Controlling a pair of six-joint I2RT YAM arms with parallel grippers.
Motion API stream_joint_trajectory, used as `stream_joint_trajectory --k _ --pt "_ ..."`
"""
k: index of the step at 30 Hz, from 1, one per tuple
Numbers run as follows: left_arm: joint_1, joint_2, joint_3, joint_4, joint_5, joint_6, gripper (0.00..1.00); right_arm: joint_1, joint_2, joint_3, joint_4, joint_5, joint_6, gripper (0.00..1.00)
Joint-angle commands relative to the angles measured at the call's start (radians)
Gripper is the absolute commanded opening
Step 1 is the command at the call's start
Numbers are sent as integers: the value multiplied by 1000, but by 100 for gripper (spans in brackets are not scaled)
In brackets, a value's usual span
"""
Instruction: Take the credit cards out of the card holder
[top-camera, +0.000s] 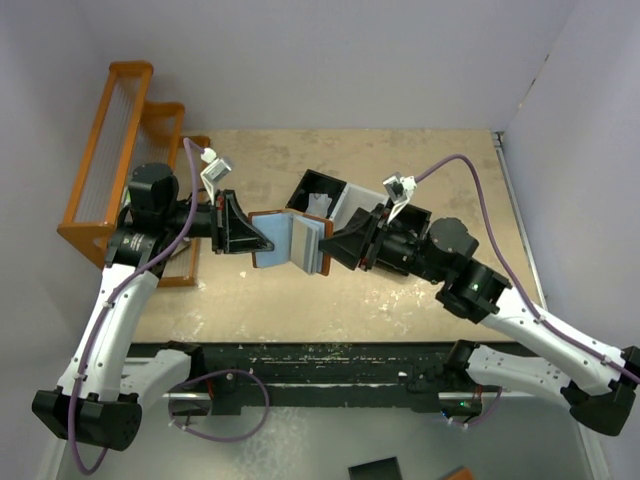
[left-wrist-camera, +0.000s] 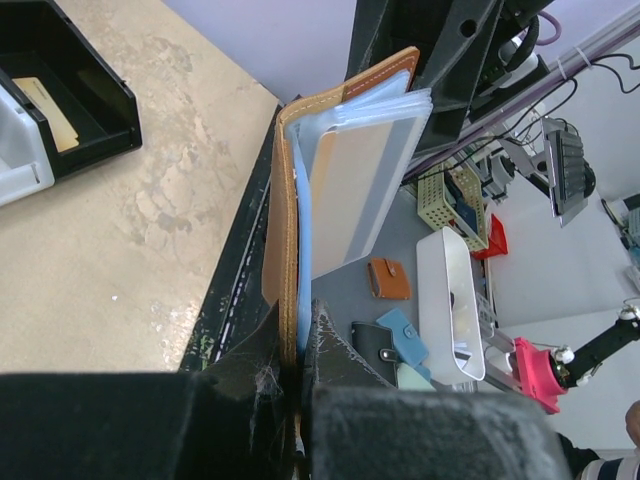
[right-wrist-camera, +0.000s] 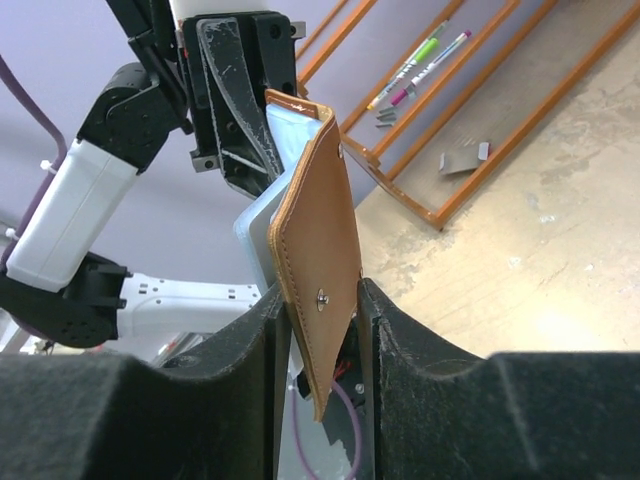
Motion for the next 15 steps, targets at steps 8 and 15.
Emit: stream_joint_trajectory --k 8,15 --pt "2 0 38 82 34 -61 0 1 -37 -62 266 -187 8 46" --pt "2 -6 36 96 32 -71 0 1 -29 -41 195 -131 -16 35"
